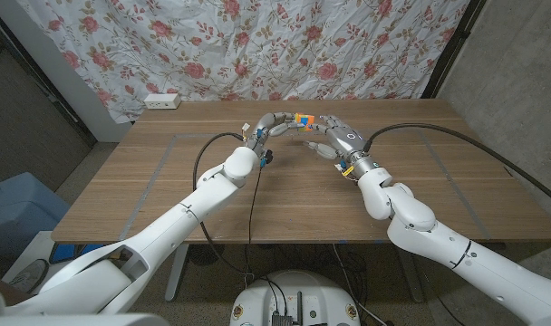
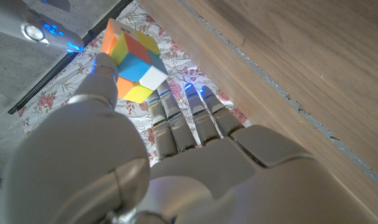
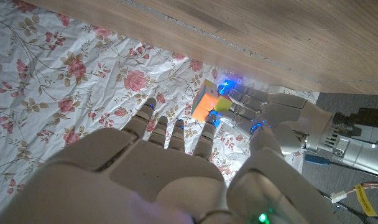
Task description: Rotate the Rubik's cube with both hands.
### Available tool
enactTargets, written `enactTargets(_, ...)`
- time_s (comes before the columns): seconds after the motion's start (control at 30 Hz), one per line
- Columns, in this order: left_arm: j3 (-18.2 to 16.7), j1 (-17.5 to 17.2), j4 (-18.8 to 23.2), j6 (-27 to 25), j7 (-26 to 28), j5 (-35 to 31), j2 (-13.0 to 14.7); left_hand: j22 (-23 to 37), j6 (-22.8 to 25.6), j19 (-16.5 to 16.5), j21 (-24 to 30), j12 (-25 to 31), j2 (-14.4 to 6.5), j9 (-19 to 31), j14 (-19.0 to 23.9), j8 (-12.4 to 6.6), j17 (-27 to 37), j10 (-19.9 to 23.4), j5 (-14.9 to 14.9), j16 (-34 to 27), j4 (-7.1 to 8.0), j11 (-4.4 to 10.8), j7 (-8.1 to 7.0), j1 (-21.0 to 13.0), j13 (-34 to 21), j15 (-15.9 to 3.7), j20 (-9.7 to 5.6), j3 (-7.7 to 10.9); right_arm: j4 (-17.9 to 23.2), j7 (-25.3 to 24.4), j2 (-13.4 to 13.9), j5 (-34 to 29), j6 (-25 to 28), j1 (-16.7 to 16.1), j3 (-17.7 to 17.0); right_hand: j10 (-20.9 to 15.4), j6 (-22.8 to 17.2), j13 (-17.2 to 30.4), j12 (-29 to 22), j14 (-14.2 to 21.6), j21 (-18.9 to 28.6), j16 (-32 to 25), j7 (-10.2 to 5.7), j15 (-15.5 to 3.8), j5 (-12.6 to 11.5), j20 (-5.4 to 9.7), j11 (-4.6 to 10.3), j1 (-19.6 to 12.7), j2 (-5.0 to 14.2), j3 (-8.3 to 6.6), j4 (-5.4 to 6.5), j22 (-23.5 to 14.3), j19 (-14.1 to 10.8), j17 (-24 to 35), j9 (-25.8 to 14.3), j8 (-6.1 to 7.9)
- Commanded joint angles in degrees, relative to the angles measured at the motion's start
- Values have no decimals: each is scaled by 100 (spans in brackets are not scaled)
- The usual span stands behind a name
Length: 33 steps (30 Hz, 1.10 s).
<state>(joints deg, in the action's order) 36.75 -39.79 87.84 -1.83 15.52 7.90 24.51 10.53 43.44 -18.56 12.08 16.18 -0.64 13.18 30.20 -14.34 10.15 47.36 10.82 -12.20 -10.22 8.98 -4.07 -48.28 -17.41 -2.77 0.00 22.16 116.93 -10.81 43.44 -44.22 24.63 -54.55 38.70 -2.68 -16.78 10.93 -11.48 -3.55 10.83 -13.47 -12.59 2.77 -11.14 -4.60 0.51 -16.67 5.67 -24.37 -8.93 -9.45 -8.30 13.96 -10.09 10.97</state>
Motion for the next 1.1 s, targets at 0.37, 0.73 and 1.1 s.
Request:
enactTargets(0.37, 38, 107, 104, -109, -224, -104, 199, 10, 272, -43, 19, -3, -152, 29, 67, -7, 8, 426, 24, 24, 40, 379, 75, -9, -34, -700, -21, -10, -165, -635, -19, 1004, -695, -202, -529, -172, -36, -3, -76, 90, 57, -42, -2, 42, 11, 104, -21, -58, -10, -27, -23, -19, -189, 25, -15, -15)
enactTargets(0.73, 121, 213, 218, -259, -352, -338, 370, 10, 268, -38, 16, -13, -159, 31, 68, 5, 7, 429, 25, 26, 38, 378, 74, -17, -40, -706, -20, -13, -349, -855, -62, 1705, -1105, -259, -803, -239, 64, -4, -77, 174, 72, -69, -1, 131, 27, 143, -42, -35, -38, -7, -16, -17, -296, 20, -11, -60)
enactTargets(1.1, 246, 358, 473, -549, -548, -726, 624, 10, 275, -44, 18, -22, -160, 33, 69, 10, 7, 426, 24, 27, 39, 377, 68, -16, -44, -701, -18, -19, -498, -988, -117, 2216, -1321, -275, -975, -318, 219, -9, -80, 244, 83, -80, 5, 153, 42, 153, -52, -11, -70, 16, -11, -15, -404, 2, -7, -105)
